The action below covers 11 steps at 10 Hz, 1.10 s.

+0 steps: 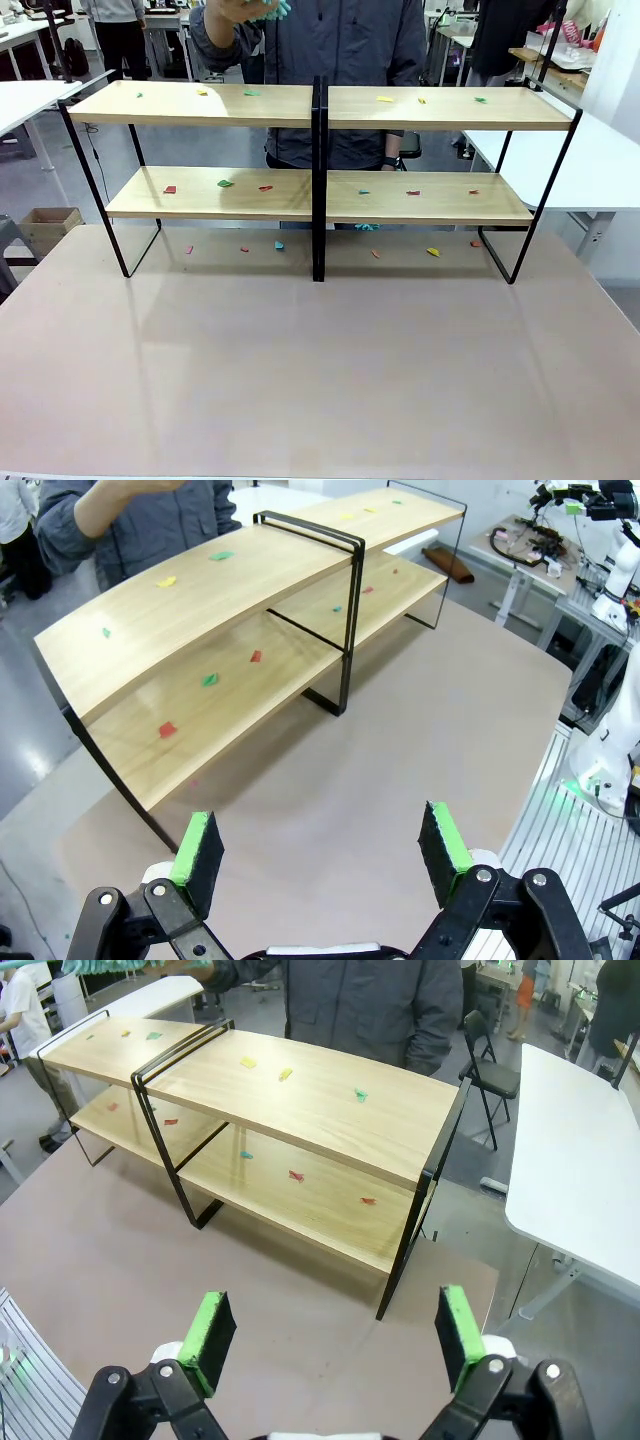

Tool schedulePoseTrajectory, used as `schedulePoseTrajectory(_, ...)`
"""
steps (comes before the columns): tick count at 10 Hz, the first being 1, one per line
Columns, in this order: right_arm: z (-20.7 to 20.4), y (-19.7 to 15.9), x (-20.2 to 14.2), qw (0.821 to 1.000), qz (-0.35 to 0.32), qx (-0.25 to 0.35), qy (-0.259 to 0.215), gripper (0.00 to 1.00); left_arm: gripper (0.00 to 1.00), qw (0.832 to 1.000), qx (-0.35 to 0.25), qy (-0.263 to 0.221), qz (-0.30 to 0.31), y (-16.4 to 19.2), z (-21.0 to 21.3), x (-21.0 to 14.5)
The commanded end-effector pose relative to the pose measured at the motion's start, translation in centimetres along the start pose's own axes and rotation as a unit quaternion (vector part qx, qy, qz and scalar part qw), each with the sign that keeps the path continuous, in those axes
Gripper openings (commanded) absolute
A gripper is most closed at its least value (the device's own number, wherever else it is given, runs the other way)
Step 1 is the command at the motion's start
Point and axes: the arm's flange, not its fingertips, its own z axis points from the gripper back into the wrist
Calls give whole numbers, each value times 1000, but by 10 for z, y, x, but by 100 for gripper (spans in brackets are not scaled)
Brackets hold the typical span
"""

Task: Clean the shelves.
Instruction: Pick up the Duster when the human hands it over.

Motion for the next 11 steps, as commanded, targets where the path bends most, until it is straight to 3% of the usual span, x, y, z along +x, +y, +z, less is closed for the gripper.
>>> schedulePoseTrajectory(1,1,0,0,1000,6,1,-3,100,100,1000,-7,-3,-6,-1,0,0)
schedulePoseTrajectory(8,1,0,0,1000,6,1,-3,100,100,1000,0,0,0,0,0,0)
schedulePoseTrajectory(9,1,0,0,1000,6,1,-3,100,100,996,-70,37,30,7,-11,13)
schedulePoseTrajectory(10,1,0,0,1000,6,1,-3,100,100,978,-111,82,154,19,-26,37)
schedulePoseTrajectory(11,1,0,0,1000,6,1,-3,100,100,943,-167,119,261,33,-39,66)
